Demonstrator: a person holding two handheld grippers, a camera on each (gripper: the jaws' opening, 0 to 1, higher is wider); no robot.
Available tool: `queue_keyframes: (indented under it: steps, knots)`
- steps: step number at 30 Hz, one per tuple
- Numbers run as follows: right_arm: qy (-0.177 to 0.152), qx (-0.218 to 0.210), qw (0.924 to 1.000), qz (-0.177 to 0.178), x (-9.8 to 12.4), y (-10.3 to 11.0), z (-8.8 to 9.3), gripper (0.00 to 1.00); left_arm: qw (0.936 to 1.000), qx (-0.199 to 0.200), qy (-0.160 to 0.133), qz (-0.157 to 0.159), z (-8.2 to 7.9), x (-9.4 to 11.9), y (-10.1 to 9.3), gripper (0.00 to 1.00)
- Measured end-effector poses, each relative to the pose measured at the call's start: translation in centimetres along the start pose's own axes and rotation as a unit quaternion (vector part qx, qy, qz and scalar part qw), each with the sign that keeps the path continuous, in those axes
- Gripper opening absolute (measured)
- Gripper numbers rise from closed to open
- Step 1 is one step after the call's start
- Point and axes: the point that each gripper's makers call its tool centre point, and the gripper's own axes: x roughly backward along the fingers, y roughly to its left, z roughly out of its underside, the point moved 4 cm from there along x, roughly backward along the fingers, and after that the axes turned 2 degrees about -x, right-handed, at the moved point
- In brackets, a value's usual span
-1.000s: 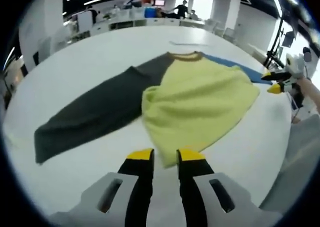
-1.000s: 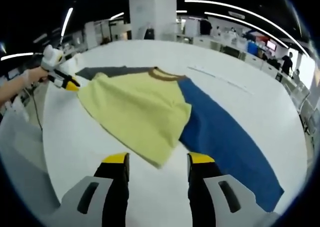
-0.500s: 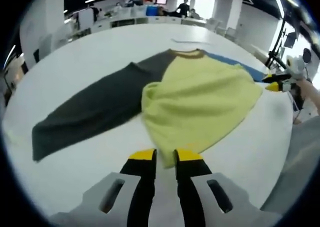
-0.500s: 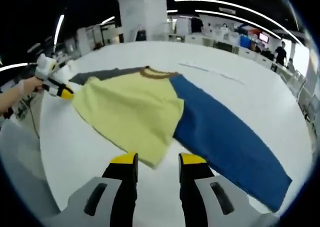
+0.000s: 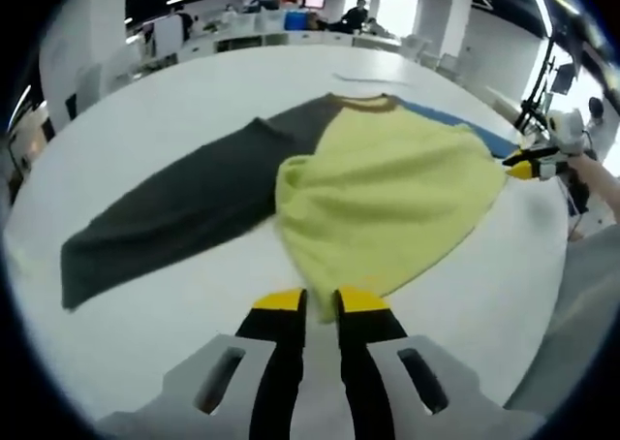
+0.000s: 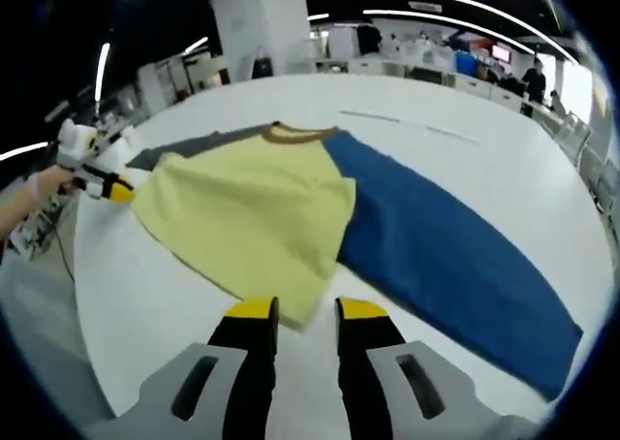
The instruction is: Fold the garment on the visible template until the final outline fits inside the template.
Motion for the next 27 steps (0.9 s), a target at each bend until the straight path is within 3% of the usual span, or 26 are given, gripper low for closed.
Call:
queue_keyframes:
  steps: [13,27]
  knots:
    - [0.004,0.001,1.0,-0.004,-0.27,0.26,0.48,0.18,1.0,-0.008,0.002,0.001,-0.04,-0.19,-0.48,0.06]
    - [0.009,0.035,0.9993,0.007,-0.5,0.0,0.61,0.1,0.9997,-0.021,0.007,0.001,0.0,-0.21,-0.76,0.02]
